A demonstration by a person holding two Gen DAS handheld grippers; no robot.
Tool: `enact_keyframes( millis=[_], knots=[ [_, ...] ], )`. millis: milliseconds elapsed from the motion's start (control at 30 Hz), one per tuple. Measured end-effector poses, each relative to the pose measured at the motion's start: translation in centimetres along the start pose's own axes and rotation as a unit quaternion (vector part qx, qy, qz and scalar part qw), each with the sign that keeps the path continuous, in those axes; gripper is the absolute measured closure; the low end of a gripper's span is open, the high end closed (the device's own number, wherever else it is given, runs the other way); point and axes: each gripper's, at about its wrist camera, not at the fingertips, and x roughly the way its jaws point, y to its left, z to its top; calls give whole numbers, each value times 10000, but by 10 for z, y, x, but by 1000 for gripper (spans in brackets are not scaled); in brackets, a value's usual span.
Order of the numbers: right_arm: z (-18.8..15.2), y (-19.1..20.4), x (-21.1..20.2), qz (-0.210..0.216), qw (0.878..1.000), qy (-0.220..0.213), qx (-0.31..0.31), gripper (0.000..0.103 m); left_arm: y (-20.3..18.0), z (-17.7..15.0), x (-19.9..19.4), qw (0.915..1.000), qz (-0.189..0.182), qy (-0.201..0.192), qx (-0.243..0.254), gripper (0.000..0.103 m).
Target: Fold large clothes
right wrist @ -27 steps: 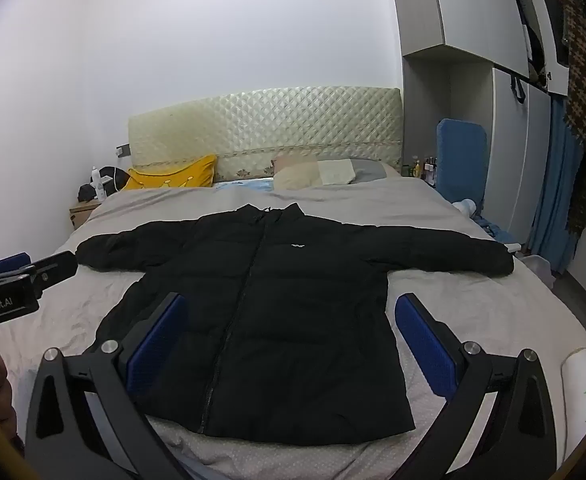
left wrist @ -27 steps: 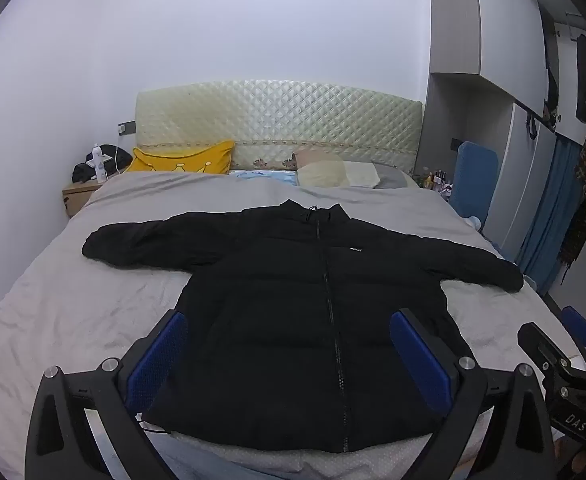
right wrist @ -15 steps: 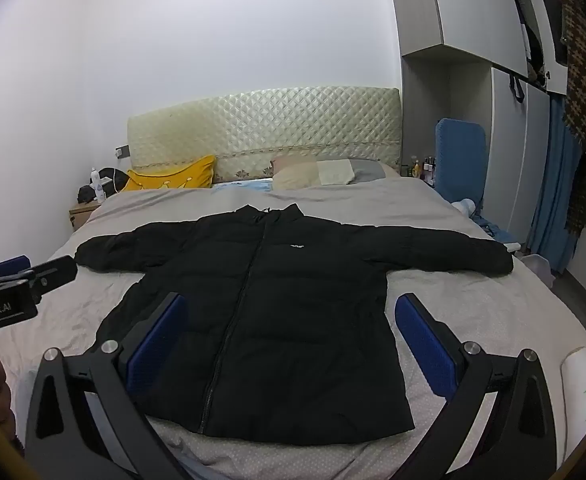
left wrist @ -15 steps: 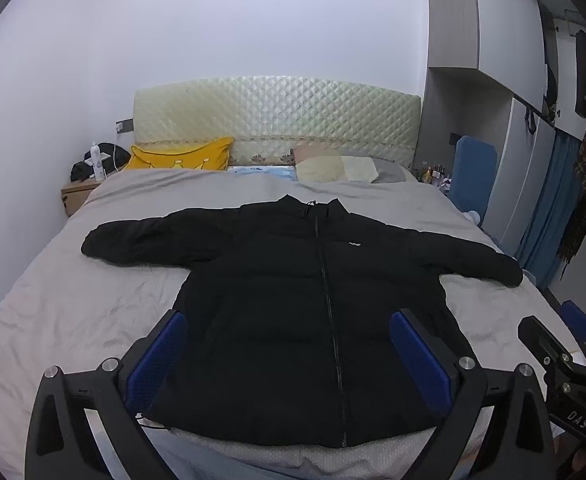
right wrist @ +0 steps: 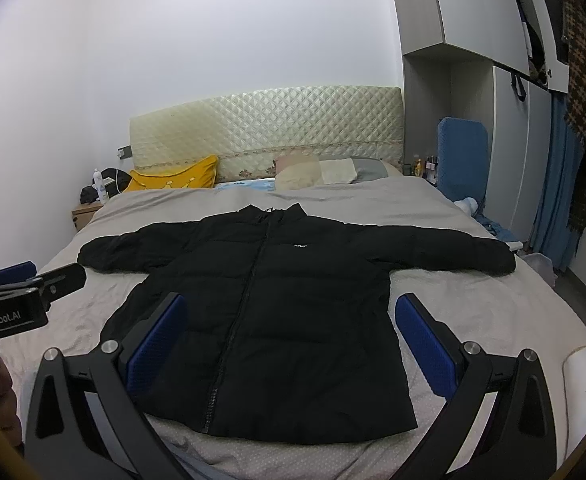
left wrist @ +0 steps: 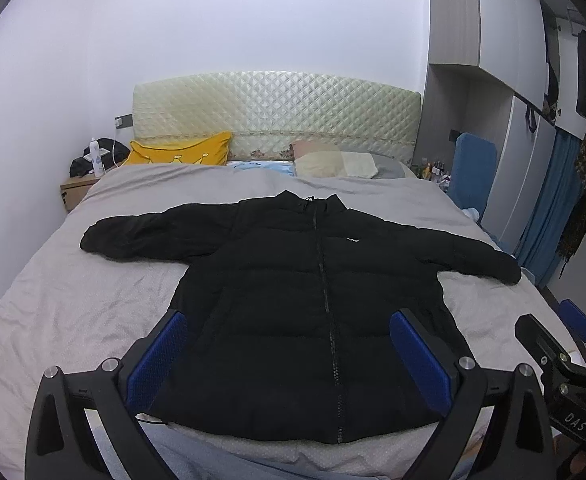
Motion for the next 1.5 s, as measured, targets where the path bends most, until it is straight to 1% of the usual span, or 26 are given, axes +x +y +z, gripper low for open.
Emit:
enact_keyframes(
  millis=[267,300,533,967,1100,1500],
  knots=[
    [-1,3,-2,-28,10000,8,-31,0,0,-3,-2,10000,13,2,-21,1],
    [-1,3,-3,-33,10000,6,-29,0,-2,1,-3,10000,24,24,-14,1],
    [1,4,-4,-57,10000,10,-56,0,-4,1,-5,10000,10,51,33,1],
    [2,3,-3,-42,9999,35,-94,0,-1,-2,-7,10000,-10,74,-45,1],
    [2,4,-2,-49,9999,51,-105,0,-6,3,0,9999,-21,145,-3,1],
    [1,0,-2,-77,9999,80,-65,0,-11,3,-1,9999,-43,116,74,1]
  ],
)
